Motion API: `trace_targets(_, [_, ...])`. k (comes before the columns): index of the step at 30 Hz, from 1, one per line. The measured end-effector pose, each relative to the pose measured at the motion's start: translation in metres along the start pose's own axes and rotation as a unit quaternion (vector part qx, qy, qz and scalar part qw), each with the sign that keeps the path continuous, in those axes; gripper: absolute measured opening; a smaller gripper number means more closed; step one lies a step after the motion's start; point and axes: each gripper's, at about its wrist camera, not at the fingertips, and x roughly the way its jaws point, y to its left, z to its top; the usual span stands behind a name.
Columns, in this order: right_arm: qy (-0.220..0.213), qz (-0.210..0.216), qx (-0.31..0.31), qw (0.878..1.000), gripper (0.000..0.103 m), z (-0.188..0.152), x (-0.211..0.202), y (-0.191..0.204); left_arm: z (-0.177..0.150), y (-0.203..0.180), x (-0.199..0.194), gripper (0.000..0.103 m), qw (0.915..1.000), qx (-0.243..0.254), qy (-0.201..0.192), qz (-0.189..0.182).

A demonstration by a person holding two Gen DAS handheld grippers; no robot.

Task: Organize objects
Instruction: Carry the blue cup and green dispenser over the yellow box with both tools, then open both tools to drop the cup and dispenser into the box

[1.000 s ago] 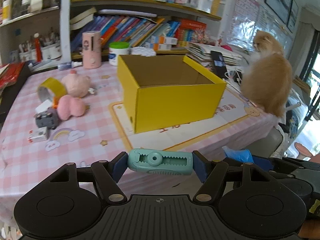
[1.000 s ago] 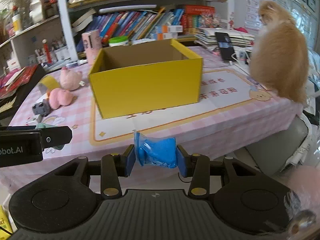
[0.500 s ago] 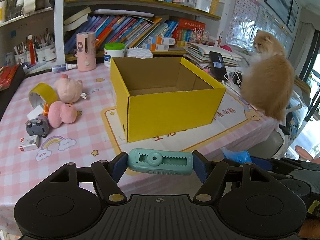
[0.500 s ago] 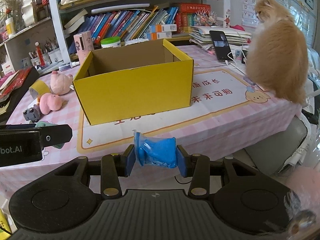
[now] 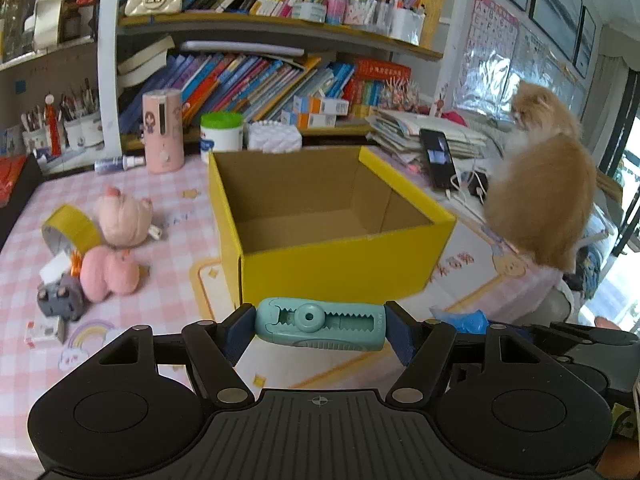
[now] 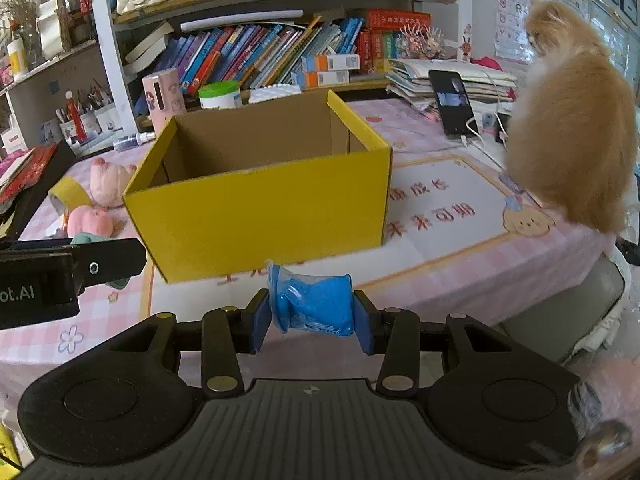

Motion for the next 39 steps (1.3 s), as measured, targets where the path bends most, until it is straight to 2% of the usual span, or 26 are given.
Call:
trace_targets(7, [-0.018,0.014,-0.014,1.0,0.04,0.034,0.018,-0.007,0.034,-0.001,0.017,0.069,0.9992,0.006,-0.038,0.012])
trace_targets(13, [-0.07,0.038,-0.047,0.996,0.04,0.082,0.033,-0.006,0.073,0.003,0.044,0.069,0.997,0.005,-0.068,0.036])
trace_targets(16, [-0.079,0.044,-0.071,0.993,0.04,0.108,0.052,-0.007,0.087,0.004,0.065,0.069,0.997,0.008,-0.059,0.049])
trace_targets(20, [-0.057,0.056,-0.125,0.989,0.04,0.134,0.089,-0.002,0.103,0.007,0.102,0.069,0.9983,0.006,-0.022,0.053])
trace_targets(25, [-0.004,0.077,-0.238,0.968,0.04,0.152,0.145,0.012,0.114,0.013,0.147,0.069,0.9973,0.005,0.036,0.064])
trace_targets(31, [0.067,0.104,-0.33,0.936,0.04,0.163,0.204,0.024,0.117,0.026,0.194,0.069,0.9908,-0.009,0.11,0.078])
trace_targets(37, [0.125,0.125,-0.385,0.906,0.04,0.163,0.238,0.036,0.116,0.02,0.209,0.069,0.9873,0.013,0.13,0.09])
trace_targets(39, [0.139,0.119,-0.407,0.895,0.041,0.161,0.244,0.039,0.115,0.016,0.213,0.069,0.9866,0.021,0.134,0.091])
